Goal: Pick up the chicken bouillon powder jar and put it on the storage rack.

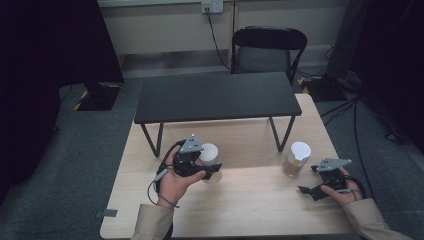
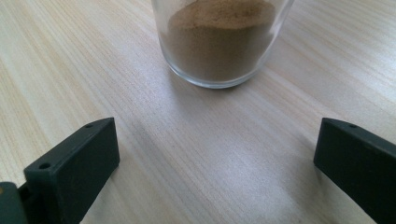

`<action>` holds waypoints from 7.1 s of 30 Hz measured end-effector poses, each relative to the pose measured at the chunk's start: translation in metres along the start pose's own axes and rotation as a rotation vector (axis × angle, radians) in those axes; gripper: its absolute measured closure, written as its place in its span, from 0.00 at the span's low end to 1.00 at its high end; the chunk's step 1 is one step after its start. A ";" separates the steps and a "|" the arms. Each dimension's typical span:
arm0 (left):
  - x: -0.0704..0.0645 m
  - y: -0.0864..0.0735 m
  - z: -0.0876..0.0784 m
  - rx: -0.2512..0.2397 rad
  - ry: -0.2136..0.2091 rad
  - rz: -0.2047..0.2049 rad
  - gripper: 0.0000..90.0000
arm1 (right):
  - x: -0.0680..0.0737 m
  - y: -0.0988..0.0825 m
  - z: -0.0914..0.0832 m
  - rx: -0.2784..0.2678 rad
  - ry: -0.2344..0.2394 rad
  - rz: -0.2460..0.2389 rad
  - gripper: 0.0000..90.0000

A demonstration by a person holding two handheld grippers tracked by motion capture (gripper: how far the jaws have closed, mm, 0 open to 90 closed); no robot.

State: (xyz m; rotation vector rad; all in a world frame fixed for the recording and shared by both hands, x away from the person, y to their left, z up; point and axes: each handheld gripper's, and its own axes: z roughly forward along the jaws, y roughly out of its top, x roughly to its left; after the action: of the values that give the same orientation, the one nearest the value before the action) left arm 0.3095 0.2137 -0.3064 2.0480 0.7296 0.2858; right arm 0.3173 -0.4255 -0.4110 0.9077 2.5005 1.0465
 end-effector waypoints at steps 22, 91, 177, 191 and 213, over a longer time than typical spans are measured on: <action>0.004 0.055 -0.019 0.001 0.006 0.031 0.38 | 0.000 0.000 0.000 0.000 0.000 0.000 0.00; 0.021 0.165 -0.044 -0.028 0.057 0.023 0.38 | 0.000 0.000 0.000 0.000 0.000 0.000 0.00; 0.034 0.151 -0.018 -0.085 0.242 -0.133 0.05 | 0.000 0.000 0.000 0.000 0.000 0.000 0.00; 0.032 0.124 -0.020 -0.087 0.214 -0.143 0.05 | 0.000 0.000 0.000 0.000 0.000 0.000 0.00; 0.028 0.084 -0.018 -0.108 0.178 -0.133 0.05 | 0.000 0.000 0.000 0.000 0.000 0.000 0.00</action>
State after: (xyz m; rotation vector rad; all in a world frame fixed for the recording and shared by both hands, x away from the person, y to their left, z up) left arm 0.3557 0.2089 -0.2289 1.8794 0.9351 0.4261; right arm 0.3172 -0.4255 -0.4111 0.9076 2.5000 1.0464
